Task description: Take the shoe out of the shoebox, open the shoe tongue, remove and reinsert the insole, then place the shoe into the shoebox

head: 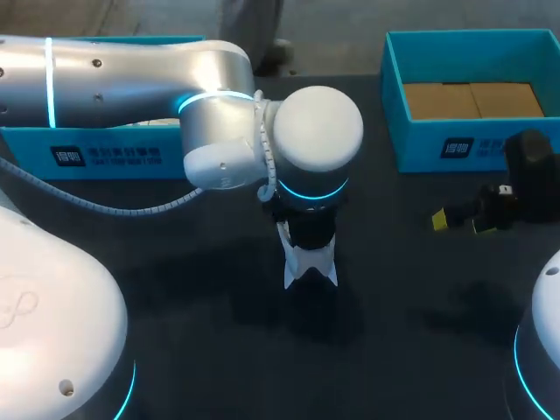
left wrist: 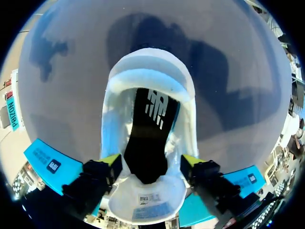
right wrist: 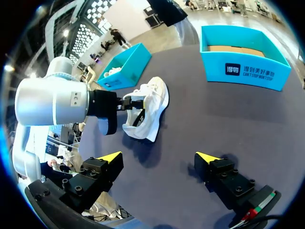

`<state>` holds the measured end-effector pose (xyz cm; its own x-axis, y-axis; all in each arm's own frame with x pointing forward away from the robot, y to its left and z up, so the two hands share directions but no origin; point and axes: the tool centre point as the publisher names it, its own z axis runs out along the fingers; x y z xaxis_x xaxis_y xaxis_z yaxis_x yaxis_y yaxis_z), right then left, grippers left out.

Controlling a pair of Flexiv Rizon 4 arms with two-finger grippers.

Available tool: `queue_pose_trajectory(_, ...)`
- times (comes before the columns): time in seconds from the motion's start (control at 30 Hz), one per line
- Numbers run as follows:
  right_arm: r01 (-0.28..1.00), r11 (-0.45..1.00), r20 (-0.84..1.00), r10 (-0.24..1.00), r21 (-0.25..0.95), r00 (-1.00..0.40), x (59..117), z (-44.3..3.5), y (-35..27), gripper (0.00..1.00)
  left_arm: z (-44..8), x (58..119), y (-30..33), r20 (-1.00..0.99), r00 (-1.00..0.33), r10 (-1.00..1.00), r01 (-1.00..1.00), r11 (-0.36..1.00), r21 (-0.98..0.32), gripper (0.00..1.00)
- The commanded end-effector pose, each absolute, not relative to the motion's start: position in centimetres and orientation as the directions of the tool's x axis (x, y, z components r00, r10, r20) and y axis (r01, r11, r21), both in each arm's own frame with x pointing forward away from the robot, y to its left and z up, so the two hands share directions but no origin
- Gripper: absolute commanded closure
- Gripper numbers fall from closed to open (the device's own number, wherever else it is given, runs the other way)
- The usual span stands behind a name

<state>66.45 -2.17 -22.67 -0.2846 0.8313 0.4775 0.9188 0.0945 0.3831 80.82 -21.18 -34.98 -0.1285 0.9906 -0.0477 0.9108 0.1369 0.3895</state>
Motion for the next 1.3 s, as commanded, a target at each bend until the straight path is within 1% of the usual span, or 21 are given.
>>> queue_pose_trajectory(0.03, 0.919, 0.094, 0.476, 0.833, 0.382, -0.283, 66.4, -22.7, -2.1, 0.0, -35.0, 81.0, -21.4, -0.044, -0.127, 0.991, 0.914, 0.134, 0.382, 0.0)
queue_pose_trajectory(0.3, 0.919, 0.094, 0.476, 0.833, 0.382, -0.283, 66.4, -22.7, -2.1, 0.0, -34.6, 81.2, -21.4, -0.046, -0.125, 0.991, 0.924, 0.133, 0.358, 0.0)
queue_pose_trajectory(0.67, 0.919, 0.094, 0.476, 0.833, 0.382, -0.283, 66.4, -22.7, -2.1, 0.0, -32.9, 82.7, -21.7, -0.07, -0.129, 0.989, 0.92, 0.146, 0.364, 0.0)
queue_pose_trajectory(1.0, 0.919, 0.094, 0.476, 0.833, 0.382, -0.283, 66.4, -22.7, -2.1, 0.0, -29.7, 84.9, -21.8, -0.103, -0.13, 0.986, 0.912, 0.16, 0.378, 0.0)
queue_pose_trajectory(1.13, 0.919, 0.094, 0.476, 0.833, 0.382, -0.283, 66.4, -22.7, -2.1, 0.0, -29.2, 85.0, -21.7, -0.097, -0.11, 0.989, 0.919, 0.139, 0.368, 0.0)
queue_pose_trajectory(1.17, 0.919, 0.094, 0.476, 0.833, 0.382, -0.283, 66.4, -22.7, -2.1, 0.0, -29.2, 85.0, -21.7, -0.093, -0.104, 0.99, 0.921, 0.132, 0.366, 0.14)
queue_pose_trajectory(1.2, 0.919, 0.094, 0.476, 0.833, 0.382, -0.283, 66.4, -22.7, -2.1, 0.0, -29.1, 85.1, -21.6, -0.093, -0.104, 0.99, 0.921, 0.131, 0.367, 0.4)
queue_pose_trajectory(1.23, 0.919, 0.094, 0.476, 0.833, 0.382, -0.283, 66.4, -22.7, -2.1, 0.0, -29.0, 85.1, -21.5, -0.092, -0.101, 0.991, 0.922, 0.128, 0.364, 0.58)
queue_pose_trajectory(1.27, 0.919, 0.094, 0.476, 0.833, 0.382, -0.283, 66.4, -22.7, -2.1, 0.0, -28.8, 85.0, -21.4, -0.091, -0.097, 0.991, 0.924, 0.124, 0.363, 0.84)
queue_pose_trajectory(1.3, 0.919, 0.094, 0.476, 0.833, 0.382, -0.283, 66.4, -22.7, -2.1, 0.0, -28.8, 84.9, -21.3, -0.091, -0.096, 0.991, 0.924, 0.123, 0.363, 0.94)
